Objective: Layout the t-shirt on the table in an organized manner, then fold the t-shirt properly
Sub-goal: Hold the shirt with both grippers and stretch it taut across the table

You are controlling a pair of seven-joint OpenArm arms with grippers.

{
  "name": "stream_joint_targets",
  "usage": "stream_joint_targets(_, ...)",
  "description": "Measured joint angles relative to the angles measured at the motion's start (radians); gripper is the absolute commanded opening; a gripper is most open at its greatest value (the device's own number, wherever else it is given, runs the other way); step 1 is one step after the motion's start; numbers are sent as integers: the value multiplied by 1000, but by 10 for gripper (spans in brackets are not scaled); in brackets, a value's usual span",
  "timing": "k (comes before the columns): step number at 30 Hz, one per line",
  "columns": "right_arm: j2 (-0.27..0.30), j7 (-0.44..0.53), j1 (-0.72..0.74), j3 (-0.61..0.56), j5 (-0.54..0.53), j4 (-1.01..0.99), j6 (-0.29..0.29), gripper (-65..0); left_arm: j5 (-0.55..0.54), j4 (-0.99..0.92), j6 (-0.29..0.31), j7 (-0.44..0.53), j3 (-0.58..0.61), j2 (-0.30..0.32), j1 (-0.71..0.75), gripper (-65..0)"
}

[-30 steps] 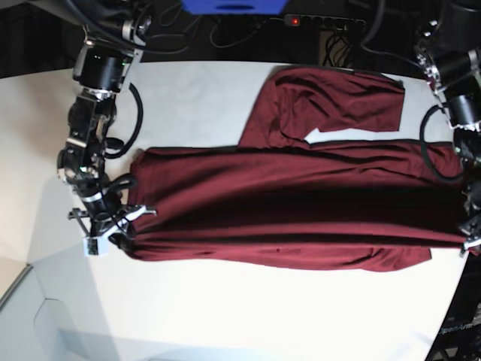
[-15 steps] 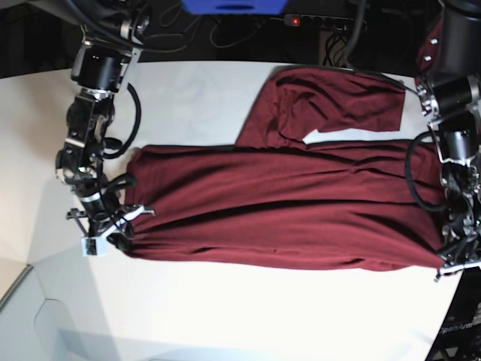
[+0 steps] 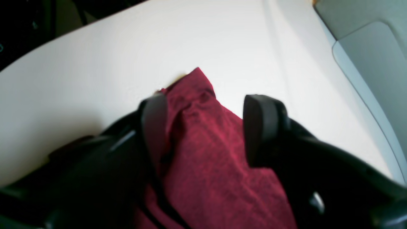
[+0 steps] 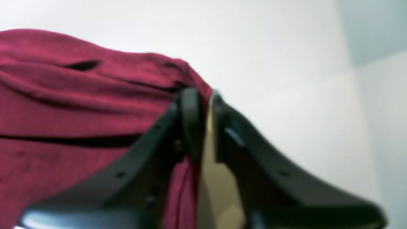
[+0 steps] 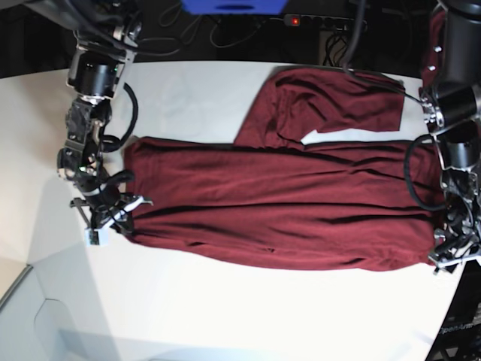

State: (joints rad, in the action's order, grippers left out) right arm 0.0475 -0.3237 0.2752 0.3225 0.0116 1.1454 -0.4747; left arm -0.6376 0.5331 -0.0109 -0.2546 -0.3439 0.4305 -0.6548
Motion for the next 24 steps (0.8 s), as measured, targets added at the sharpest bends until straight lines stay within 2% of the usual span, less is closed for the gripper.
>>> stream_joint_targets(4, -5, 10, -27, 0, 1, 46, 0, -370, -3, 32, -4, -10, 0, 23, 10, -280)
stream_joint_targets(7, -19, 11, -82, -1, -2, 160, 1, -327, -14, 182, 5, -2, -5, 37, 84, -280)
stream_joint_targets(9, -32, 11, -114, 2, 2, 231, 1, -317, -21, 298, 11, 2, -5, 52, 172, -280)
stream_joint_targets(12, -38, 8, -179, 0, 0, 344, 0, -316, -5, 480, -9, -8, -10, 63, 371, -280)
stream_joint_targets(16, -65, 16, -273, 0, -3, 447, 2, -315, -14, 634, 13, -21, -122, 44, 590, -280)
stream_joint_targets(19, -70, 6, -330, -7, -1, 463, -3, -316, 0, 638, -8, -3, -215, 37, 673, -280)
stream_joint_targets(24, -101, 14, -380, -7, -2, 471, -3, -317, -4, 528, 14, -2, -216, 16, 690, -280)
